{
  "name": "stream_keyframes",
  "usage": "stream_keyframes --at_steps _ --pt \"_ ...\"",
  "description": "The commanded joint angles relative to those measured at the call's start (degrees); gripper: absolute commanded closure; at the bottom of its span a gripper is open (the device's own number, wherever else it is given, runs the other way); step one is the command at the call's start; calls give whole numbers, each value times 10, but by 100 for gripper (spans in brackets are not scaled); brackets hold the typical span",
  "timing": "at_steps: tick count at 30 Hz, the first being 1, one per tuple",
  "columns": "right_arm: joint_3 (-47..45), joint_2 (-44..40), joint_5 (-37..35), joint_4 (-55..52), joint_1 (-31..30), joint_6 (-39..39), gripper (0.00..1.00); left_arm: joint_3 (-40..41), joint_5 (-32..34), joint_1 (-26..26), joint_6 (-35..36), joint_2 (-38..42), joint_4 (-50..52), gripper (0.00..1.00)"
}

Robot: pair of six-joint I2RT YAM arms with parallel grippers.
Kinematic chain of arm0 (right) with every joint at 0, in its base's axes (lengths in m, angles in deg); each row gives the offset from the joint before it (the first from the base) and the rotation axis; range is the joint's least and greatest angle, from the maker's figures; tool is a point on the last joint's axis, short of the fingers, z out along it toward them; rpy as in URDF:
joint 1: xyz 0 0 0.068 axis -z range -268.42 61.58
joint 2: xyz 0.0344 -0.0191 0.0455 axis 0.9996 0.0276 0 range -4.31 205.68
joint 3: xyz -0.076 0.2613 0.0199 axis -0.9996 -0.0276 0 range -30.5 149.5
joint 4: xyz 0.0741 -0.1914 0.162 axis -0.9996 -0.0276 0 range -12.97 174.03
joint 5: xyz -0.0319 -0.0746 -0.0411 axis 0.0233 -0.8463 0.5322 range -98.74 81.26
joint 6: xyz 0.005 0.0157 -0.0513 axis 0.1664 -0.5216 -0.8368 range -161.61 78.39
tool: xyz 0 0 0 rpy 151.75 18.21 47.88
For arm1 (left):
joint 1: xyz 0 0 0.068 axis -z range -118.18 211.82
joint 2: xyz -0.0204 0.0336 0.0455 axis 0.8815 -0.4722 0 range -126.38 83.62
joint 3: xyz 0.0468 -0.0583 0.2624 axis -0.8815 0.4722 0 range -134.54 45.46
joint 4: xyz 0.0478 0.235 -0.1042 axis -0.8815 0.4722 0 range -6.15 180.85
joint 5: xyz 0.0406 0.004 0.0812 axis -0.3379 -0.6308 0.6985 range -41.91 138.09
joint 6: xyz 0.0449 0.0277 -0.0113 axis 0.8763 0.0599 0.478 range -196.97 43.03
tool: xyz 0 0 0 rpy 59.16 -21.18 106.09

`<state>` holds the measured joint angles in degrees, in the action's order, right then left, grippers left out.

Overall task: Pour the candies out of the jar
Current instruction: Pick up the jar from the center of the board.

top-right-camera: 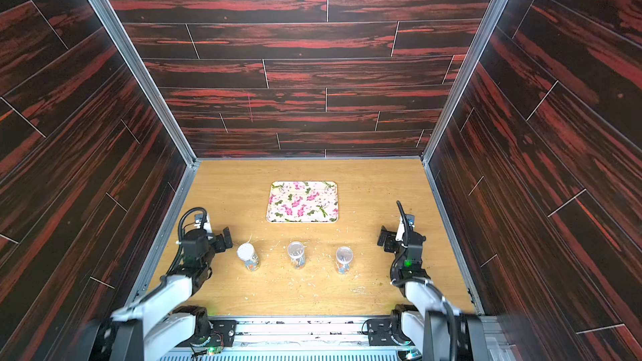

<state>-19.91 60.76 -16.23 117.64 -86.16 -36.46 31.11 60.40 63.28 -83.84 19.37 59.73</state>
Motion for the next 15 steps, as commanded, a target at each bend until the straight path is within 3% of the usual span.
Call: stream_keyframes --at_steps 1,15 --pt "73 246 34 316 20 -15 1 -96 77 -19 -1 -239 -232 0" --pt "73 246 35 315 20 -15 1 -97 72 -19 -1 -239 -229 0"
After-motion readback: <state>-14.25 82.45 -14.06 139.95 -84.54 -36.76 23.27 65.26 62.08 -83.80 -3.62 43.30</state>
